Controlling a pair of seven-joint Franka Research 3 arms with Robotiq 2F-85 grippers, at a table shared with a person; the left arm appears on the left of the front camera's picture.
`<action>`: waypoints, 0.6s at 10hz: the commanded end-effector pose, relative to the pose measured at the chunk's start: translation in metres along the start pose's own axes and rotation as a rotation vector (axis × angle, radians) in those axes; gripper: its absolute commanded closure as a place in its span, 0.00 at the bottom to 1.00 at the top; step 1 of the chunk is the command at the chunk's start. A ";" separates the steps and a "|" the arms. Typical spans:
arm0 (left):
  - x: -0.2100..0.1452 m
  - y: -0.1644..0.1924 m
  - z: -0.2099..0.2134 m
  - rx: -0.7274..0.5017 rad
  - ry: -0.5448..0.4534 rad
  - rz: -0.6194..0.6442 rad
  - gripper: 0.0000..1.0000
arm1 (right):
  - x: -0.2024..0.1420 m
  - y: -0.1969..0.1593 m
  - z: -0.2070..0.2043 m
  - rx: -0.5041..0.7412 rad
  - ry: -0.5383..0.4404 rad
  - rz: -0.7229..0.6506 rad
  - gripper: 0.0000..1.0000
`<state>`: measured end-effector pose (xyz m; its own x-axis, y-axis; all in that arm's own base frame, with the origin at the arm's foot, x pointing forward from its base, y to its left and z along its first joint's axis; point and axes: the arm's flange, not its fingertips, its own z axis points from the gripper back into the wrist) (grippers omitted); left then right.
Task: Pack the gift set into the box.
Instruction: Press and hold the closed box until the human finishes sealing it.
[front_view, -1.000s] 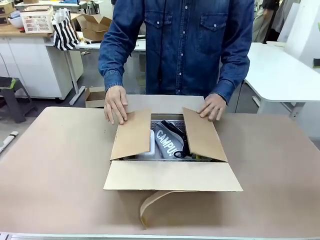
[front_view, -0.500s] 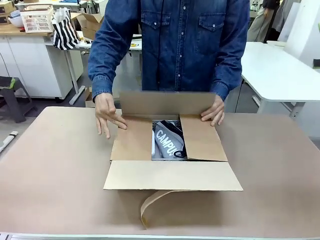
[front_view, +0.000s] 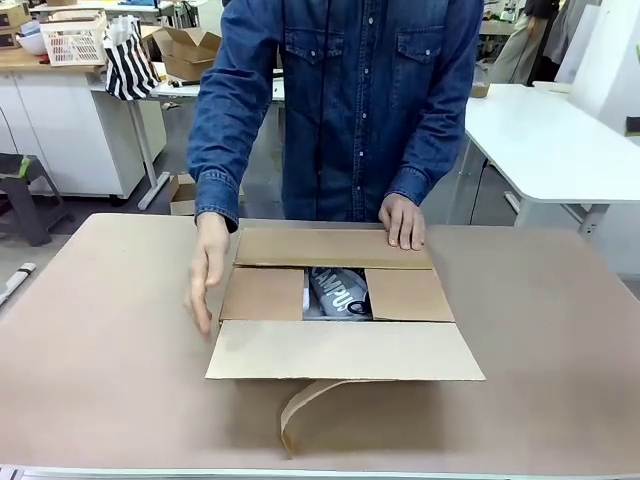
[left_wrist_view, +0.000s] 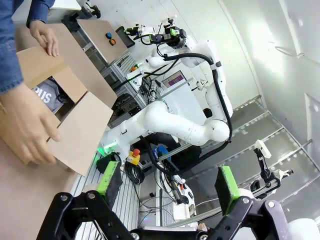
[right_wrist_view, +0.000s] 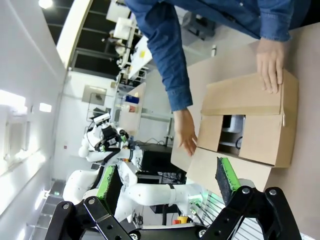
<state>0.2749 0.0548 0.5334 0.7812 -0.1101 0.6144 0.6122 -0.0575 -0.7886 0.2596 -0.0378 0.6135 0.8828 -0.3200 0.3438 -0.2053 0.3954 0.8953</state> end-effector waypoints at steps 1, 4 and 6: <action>0.003 -0.004 -0.002 -0.017 -0.019 -0.015 0.00 | 0.004 0.000 -0.003 0.018 -0.001 0.028 0.00; 0.003 -0.004 -0.002 -0.017 -0.019 -0.015 0.00 | 0.004 0.000 -0.003 0.018 -0.001 0.028 0.00; 0.003 -0.004 -0.002 -0.017 -0.019 -0.015 0.00 | 0.004 0.000 -0.003 0.018 -0.001 0.028 0.00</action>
<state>0.2749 0.0548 0.5334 0.7812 -0.1101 0.6144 0.6121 -0.0575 -0.7886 0.2601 -0.0381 0.6128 0.8827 -0.3205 0.3437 -0.2041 0.3974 0.8947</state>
